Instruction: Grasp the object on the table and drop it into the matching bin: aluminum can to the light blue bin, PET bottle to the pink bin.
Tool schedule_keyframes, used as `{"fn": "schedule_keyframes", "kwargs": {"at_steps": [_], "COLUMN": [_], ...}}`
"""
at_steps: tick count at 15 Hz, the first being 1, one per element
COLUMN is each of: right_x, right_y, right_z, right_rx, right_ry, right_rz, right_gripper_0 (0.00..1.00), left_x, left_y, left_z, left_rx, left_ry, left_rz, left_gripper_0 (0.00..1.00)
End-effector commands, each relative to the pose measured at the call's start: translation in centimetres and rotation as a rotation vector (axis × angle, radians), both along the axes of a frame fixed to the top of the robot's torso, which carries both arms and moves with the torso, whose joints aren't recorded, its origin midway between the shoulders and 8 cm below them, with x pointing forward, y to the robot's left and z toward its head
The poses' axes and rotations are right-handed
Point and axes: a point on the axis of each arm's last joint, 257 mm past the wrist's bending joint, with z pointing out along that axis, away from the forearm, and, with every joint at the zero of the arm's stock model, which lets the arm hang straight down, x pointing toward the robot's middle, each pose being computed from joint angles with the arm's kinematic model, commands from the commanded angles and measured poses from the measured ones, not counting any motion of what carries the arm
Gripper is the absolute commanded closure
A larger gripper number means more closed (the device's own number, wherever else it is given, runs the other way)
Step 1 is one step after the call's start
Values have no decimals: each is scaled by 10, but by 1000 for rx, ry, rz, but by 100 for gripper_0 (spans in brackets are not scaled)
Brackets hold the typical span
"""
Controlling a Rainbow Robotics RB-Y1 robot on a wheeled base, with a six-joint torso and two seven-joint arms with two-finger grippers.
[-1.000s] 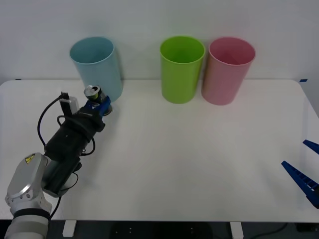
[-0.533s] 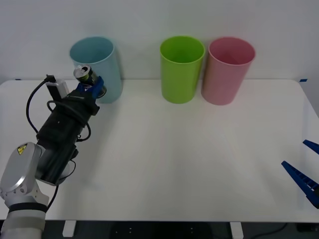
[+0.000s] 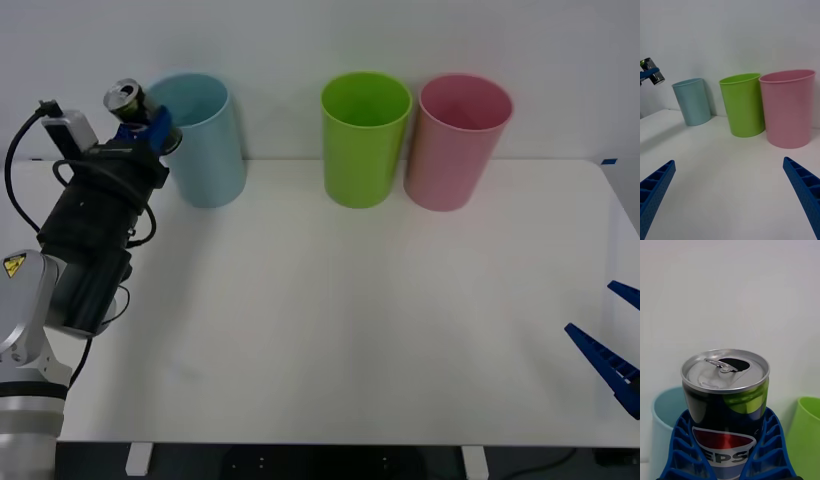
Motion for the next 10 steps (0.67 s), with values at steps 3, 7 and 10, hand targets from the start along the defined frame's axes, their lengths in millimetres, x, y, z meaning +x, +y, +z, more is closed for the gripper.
{"fn": "schedule_keyframes", "kwargs": {"at_steps": [3,7,10], "right_x": [0,0,0], "right_y": [0,0,0], "right_z": [0,0,0], "right_rx": [0,0,0], "right_ry": [0,0,0], "right_rz": [0,0,0], "right_gripper_0": [0,0,0], "left_x": [27,64,88], "left_y": [-9,-11,-13], "left_z": [33,32,30], "left_rx": [-31,46,97], "left_ry": [18,62,97], "left_rz": [-79,-78,-68], "left_gripper_0": [100,100,100]}}
